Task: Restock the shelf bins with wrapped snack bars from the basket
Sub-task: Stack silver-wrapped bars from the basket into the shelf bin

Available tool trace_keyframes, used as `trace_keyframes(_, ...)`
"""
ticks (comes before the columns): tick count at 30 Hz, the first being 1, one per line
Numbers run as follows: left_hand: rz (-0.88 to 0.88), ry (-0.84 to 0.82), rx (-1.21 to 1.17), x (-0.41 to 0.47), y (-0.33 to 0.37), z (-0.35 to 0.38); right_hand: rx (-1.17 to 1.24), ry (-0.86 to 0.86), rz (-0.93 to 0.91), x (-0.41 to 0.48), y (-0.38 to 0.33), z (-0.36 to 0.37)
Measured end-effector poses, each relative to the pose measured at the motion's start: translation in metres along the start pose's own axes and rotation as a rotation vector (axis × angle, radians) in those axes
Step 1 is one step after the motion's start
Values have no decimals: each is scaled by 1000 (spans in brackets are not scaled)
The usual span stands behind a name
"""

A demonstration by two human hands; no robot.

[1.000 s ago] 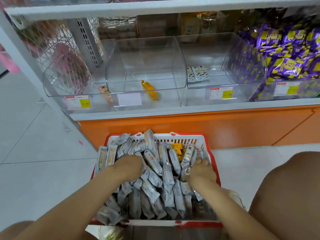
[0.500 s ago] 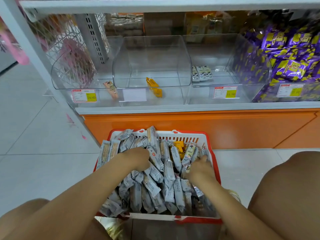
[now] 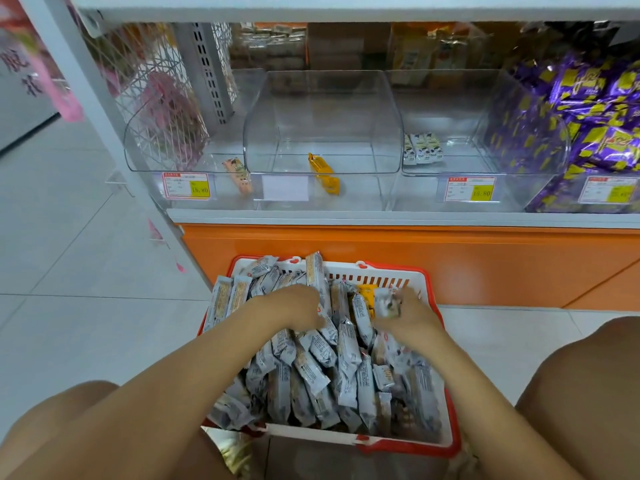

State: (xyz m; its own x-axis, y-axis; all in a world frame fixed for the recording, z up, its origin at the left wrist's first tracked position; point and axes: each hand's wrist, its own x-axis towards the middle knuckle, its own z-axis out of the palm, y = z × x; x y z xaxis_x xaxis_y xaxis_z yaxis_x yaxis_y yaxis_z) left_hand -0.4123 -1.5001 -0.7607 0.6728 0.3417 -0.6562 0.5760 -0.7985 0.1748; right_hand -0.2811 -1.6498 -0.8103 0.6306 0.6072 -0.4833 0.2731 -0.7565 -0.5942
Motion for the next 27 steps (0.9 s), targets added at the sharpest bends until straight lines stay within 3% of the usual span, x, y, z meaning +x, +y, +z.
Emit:
trace_keyframes(4, 215, 66, -415, -11, 21, -10, 576, -16, -81, -7, -18, -30)
trace_keyframes(7, 325, 132, -679, -10, 35, -4, 820, -56, -114, -16, -23, -33)
trace_keyframes(11, 367, 293, -655, -10, 43, -3, 874, -44, -126, -23, -30, -30)
trace_keyframes(16, 392, 273, -644, -20, 52, -4, 885, -7, -95, -26, -35, -26)
trace_keyframes(19, 419, 276, -672, -22, 54, -7, 907, -137, -106, -27, -34, -33)
trace_keyframes(23, 375, 121, -954, -24, 36, -30, 933, -338, -210, -31, -33, -60)
trace_keyframes(27, 344, -55, -1274, -27, 16, -43, 879, -282, -308, -32, -34, -72)
